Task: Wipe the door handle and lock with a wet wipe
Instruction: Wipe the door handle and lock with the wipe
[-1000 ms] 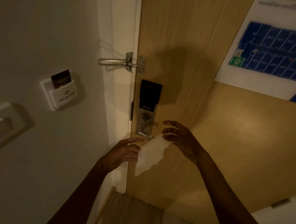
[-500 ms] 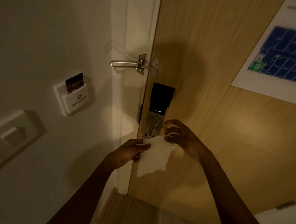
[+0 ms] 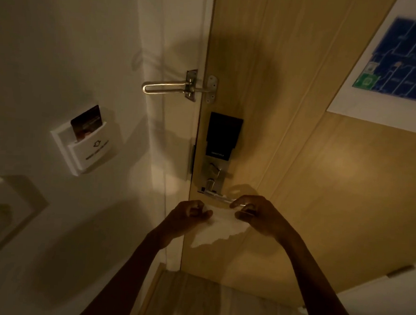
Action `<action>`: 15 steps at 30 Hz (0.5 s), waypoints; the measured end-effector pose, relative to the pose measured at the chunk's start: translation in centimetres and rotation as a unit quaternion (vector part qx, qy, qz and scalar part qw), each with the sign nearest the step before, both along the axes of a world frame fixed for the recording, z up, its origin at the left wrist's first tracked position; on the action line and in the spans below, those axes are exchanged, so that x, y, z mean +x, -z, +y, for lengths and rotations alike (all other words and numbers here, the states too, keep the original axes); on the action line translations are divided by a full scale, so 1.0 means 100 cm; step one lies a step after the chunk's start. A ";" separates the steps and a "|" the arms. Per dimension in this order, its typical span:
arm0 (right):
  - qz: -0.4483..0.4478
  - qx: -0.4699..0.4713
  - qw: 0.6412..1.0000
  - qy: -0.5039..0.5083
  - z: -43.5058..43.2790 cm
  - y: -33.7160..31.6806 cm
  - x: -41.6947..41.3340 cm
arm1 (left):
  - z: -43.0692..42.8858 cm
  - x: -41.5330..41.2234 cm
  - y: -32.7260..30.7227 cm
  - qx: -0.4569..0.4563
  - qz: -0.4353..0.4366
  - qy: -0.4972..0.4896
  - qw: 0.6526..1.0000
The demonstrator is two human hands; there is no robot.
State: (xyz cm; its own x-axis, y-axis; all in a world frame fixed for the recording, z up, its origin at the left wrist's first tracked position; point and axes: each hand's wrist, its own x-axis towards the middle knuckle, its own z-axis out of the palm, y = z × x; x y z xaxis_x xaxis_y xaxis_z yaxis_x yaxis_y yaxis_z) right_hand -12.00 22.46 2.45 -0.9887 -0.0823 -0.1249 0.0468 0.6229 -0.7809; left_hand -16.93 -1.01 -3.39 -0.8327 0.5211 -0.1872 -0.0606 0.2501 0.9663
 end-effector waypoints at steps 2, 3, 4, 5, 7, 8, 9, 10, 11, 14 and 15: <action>0.017 -0.025 0.999 0.028 0.001 0.002 -0.002 | 0.002 -0.009 0.001 0.007 0.000 -0.007 1.000; 0.025 -0.047 0.998 0.045 0.001 0.004 -0.002 | 0.004 -0.013 0.001 0.009 -0.001 -0.016 1.000; 0.032 -0.068 0.995 0.063 0.000 0.005 -0.002 | 0.005 -0.016 0.000 0.010 0.000 -0.025 1.000; 0.037 -0.088 0.992 0.081 0.000 0.005 -0.002 | 0.006 -0.020 -0.001 0.014 0.004 -0.033 0.999; 0.073 -0.086 0.988 0.108 0.000 0.008 -0.005 | 0.008 -0.026 -0.001 0.031 0.007 -0.056 0.998; 0.099 -0.063 0.986 0.115 0.001 0.008 -0.009 | 0.010 -0.029 -0.002 0.036 0.012 -0.069 0.997; 0.120 -0.041 0.985 0.119 0.001 0.008 -0.014 | 0.012 -0.033 -0.003 0.037 0.019 -0.082 0.996; 0.136 -0.024 0.982 0.126 0.002 0.007 -0.020 | 0.015 -0.037 -0.005 0.032 0.026 -0.095 0.995; 0.154 -0.011 0.979 0.132 0.003 0.006 -0.026 | 0.018 -0.041 -0.005 0.026 0.033 -0.110 0.993; 0.209 0.029 0.966 0.149 0.003 0.007 -0.045 | 0.029 -0.051 -0.006 -0.002 0.065 -0.154 0.986; 0.219 0.035 0.962 0.157 0.003 0.009 -0.050 | 0.032 -0.055 -0.006 -0.010 0.080 -0.165 0.983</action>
State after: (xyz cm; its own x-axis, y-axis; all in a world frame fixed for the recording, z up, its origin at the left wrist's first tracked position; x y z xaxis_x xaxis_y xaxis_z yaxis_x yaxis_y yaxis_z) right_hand -17.01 22.75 1.58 -0.9225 0.2231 0.3150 -0.0824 0.6835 -0.7253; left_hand -22.39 2.20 -2.81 -0.9756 0.2143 -0.0478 0.0103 0.2622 0.9650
